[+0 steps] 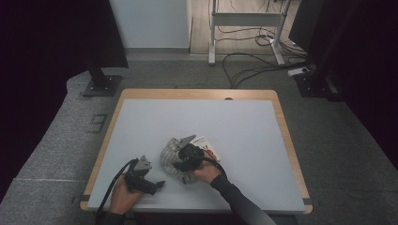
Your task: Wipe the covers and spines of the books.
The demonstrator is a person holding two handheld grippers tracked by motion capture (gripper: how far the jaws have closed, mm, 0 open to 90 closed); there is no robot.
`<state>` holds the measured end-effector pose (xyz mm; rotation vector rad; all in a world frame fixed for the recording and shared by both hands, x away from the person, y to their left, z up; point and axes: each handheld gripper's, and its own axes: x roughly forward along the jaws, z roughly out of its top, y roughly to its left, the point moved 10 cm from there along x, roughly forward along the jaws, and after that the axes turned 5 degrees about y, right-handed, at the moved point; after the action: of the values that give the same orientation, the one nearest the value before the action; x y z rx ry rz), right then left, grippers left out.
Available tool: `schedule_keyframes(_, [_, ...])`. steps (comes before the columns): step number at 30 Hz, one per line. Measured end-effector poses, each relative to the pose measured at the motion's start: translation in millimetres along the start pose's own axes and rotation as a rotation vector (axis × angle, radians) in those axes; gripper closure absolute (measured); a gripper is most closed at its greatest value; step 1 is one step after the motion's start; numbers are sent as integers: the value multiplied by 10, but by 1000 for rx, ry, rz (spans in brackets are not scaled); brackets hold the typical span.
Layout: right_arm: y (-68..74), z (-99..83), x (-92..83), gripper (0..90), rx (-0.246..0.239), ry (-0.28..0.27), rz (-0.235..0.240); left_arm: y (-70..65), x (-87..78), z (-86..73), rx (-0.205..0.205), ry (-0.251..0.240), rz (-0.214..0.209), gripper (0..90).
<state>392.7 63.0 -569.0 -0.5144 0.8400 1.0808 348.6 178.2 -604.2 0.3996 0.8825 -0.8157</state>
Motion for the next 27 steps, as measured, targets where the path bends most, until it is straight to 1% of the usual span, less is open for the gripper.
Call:
schedule_keyframes(6, [-57, -28, -18, 583, 7, -1, -10, 0, 0, 0, 0, 0, 0, 0])
schedule_keyframes(14, [-180, -99, -66, 585, 37, -4, -25, 0, 1, 1, -1, -1, 1, 0])
schedule_keyframes(27, [-451, -267, -184, 585, 93, 4, -70, 2, 0, 0, 1, 0, 1, 0])
